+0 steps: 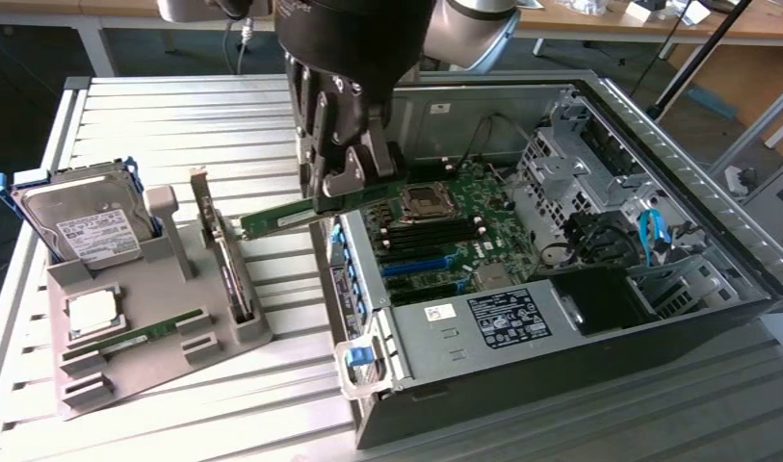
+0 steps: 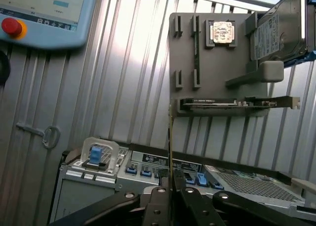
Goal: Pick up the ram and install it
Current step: 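Pick up the ram and move it above insertion slot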
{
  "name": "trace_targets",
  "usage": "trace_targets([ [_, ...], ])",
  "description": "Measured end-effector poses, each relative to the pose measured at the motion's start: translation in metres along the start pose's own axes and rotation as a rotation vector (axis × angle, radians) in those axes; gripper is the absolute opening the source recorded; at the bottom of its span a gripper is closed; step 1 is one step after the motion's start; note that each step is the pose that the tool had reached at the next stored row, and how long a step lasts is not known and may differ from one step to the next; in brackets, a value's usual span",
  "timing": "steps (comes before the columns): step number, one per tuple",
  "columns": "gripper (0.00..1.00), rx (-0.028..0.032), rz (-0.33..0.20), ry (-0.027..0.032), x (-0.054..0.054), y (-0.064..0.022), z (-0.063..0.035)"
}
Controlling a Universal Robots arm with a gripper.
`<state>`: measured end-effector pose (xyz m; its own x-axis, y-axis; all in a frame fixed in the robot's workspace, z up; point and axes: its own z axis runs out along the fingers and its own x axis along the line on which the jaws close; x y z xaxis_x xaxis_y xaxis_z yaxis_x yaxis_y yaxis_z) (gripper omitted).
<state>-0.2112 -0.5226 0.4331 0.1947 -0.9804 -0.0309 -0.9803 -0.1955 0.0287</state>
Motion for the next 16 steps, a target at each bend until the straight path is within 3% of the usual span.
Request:
trace_targets([
  [5, 0.13, 0.0003, 0.011, -0.0001, 0.003, -0.0133, -0.0001],
  [12, 0.13, 0.0015, 0.072, 0.0008, 0.003, -0.0173, 0.0007],
  [16, 0.13, 0.0017, 0.084, 0.0018, 0.004, -0.0257, 0.0009],
])
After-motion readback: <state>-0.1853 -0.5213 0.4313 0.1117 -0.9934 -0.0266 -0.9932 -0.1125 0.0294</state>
